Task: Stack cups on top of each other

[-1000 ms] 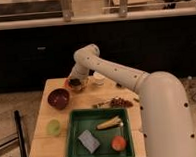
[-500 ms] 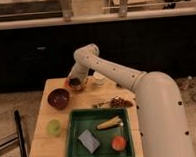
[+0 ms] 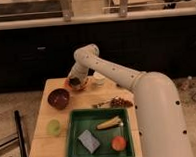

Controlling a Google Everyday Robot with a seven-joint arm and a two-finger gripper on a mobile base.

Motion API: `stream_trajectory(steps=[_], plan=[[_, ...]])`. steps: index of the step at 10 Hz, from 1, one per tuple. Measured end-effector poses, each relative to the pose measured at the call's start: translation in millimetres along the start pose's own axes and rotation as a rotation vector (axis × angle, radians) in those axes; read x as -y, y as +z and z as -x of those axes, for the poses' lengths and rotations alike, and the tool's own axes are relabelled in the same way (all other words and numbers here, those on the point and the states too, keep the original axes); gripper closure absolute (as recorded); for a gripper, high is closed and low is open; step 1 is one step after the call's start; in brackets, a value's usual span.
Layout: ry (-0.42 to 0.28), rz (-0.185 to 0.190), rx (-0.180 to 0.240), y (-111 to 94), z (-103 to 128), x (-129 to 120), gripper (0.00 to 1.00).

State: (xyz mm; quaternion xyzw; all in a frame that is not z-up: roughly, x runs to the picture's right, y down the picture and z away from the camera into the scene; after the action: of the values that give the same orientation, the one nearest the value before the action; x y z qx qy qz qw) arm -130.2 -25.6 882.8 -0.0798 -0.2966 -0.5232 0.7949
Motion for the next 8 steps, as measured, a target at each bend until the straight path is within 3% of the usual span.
stream_trajectory(steps=[2, 6, 8], plan=[[-0.046, -0.015, 0.004, -14.2, 10.1, 10.3, 0.98], [-0.222, -0.03, 0.04, -30.2, 59.9, 47.6, 0.98], [-0.289, -0.026, 0.07, -28.5, 87.4, 62.2, 0.98]])
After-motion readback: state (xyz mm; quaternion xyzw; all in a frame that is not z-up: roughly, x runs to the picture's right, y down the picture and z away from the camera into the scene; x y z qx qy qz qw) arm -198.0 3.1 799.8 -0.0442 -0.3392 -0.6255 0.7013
